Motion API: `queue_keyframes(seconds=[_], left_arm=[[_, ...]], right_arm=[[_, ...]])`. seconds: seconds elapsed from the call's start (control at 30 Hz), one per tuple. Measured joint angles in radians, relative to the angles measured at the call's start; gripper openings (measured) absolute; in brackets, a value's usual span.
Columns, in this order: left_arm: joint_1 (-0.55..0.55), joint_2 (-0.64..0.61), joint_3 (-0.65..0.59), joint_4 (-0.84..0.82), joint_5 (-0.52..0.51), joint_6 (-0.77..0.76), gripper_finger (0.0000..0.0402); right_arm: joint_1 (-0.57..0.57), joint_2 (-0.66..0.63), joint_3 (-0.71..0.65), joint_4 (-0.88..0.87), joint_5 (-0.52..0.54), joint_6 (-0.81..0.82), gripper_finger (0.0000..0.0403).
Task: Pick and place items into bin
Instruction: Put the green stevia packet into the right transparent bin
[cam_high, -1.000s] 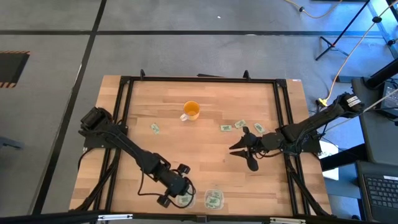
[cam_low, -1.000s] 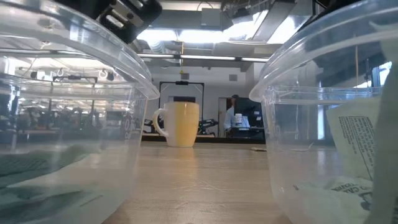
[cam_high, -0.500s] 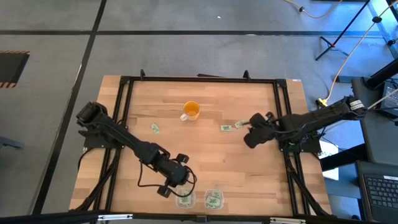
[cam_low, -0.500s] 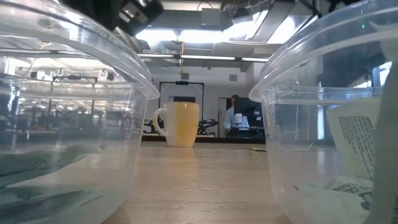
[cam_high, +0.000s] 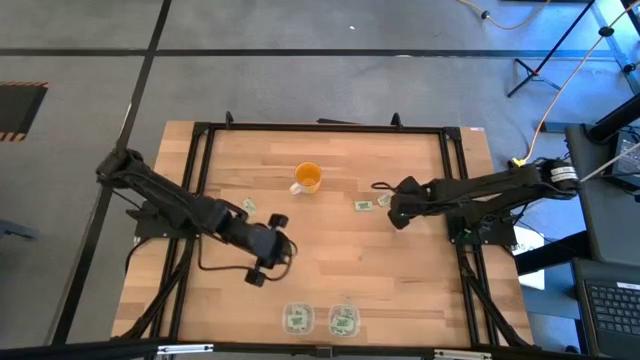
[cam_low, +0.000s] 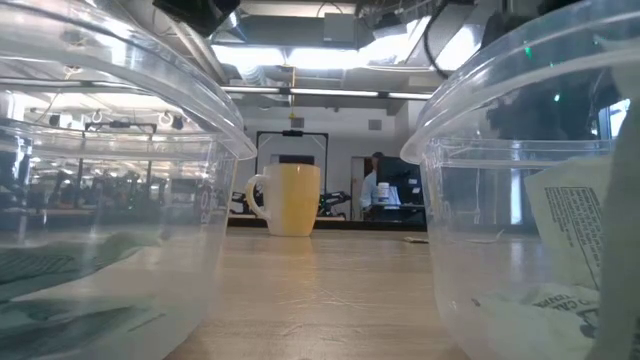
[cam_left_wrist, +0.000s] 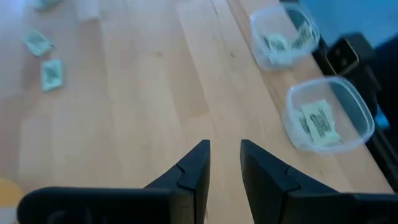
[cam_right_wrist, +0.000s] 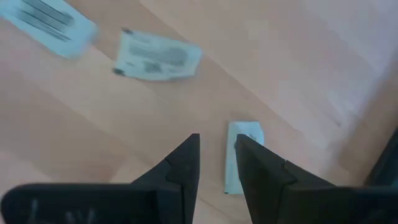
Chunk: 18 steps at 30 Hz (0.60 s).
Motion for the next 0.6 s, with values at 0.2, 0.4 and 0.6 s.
queue_keyframes(seconds=[0.2, 0.4, 0.6], left_arm=[[0.050, -0.166, -0.184, 0.159, -0.007, 0.000, 0.0084], [0.110, -0.322, -0.378, 0.335, -0.004, 0.000, 0.0084], [0.153, -0.452, -0.513, 0.444, -0.004, 0.000, 0.0084]], right_arm=[[-0.017, 0.116, 0.000, 0.000, -0.004, -0.001, 0.0108], [-0.017, 0.198, -0.001, 0.024, -0.011, 0.003, 0.0108], [-0.018, 0.236, -0.001, 0.050, -0.015, 0.005, 0.0108]])
